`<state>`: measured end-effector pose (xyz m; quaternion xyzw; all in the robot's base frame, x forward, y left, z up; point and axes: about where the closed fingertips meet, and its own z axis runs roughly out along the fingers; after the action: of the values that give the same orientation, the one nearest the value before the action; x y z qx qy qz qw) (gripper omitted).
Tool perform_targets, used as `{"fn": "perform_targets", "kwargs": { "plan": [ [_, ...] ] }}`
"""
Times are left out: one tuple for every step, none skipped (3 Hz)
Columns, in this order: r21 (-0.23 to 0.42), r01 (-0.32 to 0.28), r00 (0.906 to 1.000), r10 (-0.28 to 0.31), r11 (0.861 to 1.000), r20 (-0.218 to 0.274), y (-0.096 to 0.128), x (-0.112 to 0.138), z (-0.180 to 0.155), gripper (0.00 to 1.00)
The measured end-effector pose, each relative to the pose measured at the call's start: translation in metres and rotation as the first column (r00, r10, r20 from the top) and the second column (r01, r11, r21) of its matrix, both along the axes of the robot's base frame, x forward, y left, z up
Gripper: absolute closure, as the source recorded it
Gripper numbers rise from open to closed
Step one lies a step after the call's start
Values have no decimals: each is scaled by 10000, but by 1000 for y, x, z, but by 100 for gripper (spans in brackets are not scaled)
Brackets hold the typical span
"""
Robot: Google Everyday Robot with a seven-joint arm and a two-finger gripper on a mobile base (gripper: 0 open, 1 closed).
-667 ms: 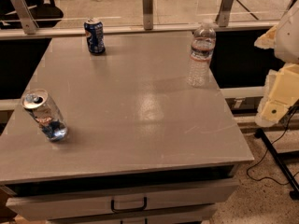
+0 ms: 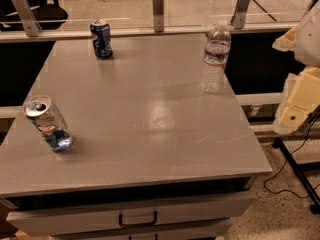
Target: Move water bottle near pepsi can
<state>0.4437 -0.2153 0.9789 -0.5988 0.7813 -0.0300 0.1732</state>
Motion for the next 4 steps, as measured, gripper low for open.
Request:
{"fn": "perform_targets", "kwargs": {
  "plan": [
    [732,-22,9999,12,9973,146,-2,26,-16,0],
    [2002,-212,9987,113,9795,503,2,68,-36,0],
    [3276,-452,9934,79,9438,1144,8,114,-44,0],
    [4547,-600,9874,-141,8886,1578,17,153,-45,0]
  ]
}}
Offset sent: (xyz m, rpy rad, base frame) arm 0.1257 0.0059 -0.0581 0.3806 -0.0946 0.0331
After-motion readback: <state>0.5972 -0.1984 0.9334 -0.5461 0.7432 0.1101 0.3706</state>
